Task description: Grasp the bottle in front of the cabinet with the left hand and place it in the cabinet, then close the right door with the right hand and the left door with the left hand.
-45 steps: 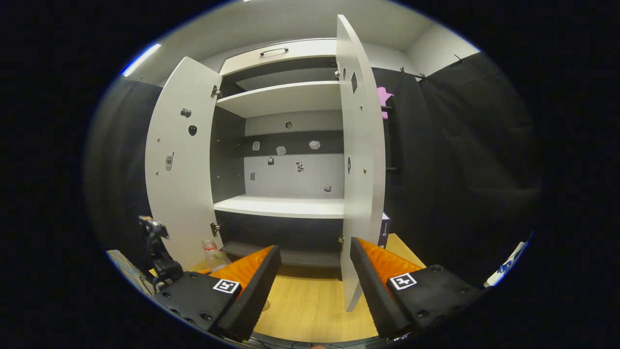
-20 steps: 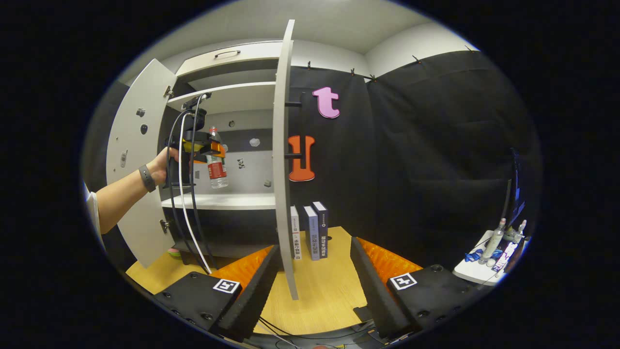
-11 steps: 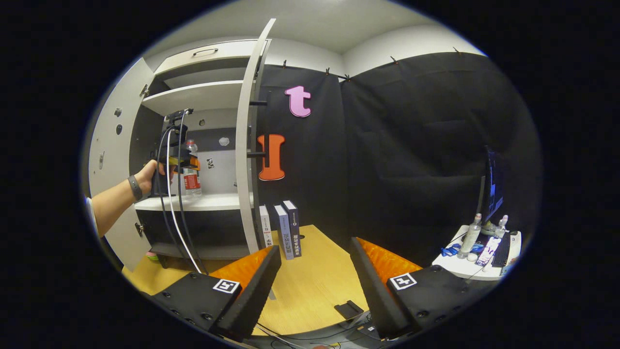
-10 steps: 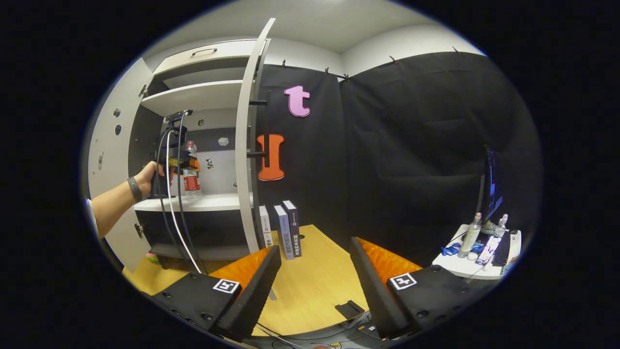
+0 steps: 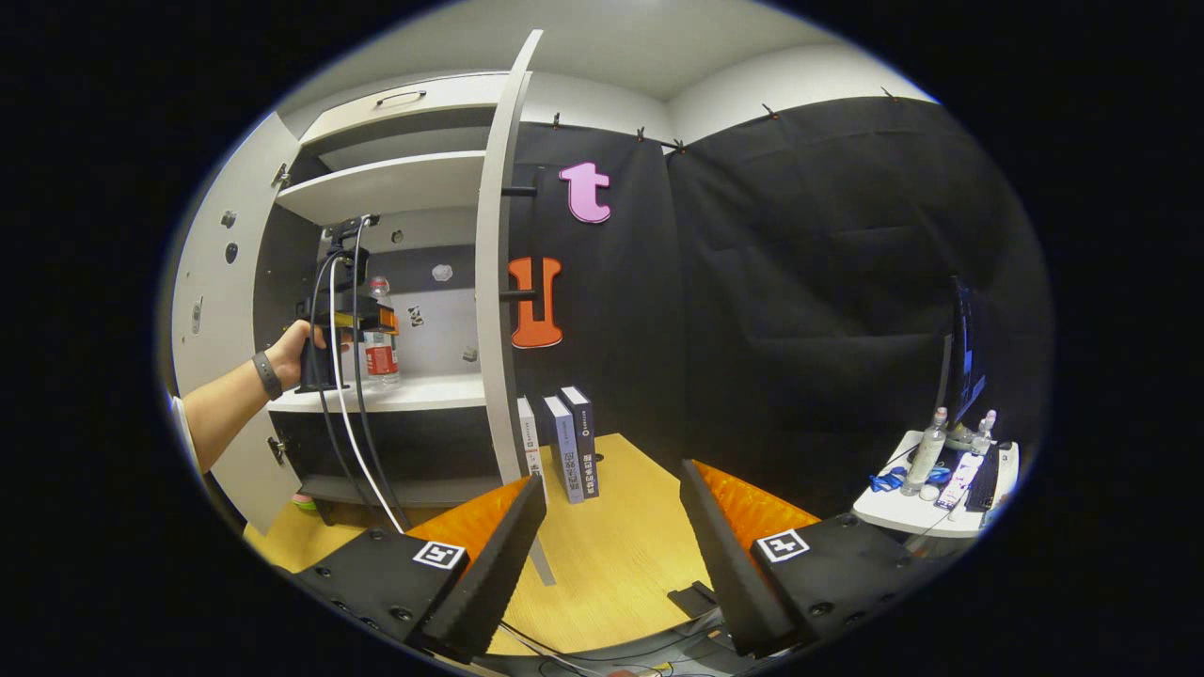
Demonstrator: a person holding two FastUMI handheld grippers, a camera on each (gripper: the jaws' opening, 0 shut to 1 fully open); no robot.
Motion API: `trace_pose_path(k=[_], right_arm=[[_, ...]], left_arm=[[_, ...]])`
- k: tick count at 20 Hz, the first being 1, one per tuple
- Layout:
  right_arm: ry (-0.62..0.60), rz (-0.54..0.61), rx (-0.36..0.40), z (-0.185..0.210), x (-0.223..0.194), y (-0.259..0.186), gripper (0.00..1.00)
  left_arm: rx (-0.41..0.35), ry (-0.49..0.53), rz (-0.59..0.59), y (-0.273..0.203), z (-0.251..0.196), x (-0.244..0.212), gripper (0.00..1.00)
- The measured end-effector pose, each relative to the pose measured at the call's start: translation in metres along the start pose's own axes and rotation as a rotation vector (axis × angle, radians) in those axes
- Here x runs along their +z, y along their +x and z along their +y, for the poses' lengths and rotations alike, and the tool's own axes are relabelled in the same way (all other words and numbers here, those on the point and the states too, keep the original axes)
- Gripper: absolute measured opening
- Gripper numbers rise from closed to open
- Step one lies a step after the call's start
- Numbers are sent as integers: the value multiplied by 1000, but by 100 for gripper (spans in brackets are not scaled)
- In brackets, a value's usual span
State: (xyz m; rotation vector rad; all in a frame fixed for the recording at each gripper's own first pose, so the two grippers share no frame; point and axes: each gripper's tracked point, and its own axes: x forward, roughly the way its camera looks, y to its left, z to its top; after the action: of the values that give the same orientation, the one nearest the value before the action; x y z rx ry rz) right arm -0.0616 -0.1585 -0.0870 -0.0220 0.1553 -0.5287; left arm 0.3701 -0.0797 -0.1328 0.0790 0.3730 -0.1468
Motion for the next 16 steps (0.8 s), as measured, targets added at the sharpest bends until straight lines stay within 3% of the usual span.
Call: trace_pose_path(k=[4, 10, 14, 16], right_arm=[[-1, -1, 26, 5, 2, 1, 97], [17, -8, 121, 24, 10, 5, 97], [18, -9, 214, 44, 15, 11, 97], [26, -16, 260, 54, 18, 15, 97]], left_arm=[[-16, -8, -136, -21, -3, 41, 95], [-43, -18, -333, -111, -21, 114, 94], [-74, -80, -376, -179, -27, 118, 92], [-64, -78, -391, -214, -21, 104, 95]])
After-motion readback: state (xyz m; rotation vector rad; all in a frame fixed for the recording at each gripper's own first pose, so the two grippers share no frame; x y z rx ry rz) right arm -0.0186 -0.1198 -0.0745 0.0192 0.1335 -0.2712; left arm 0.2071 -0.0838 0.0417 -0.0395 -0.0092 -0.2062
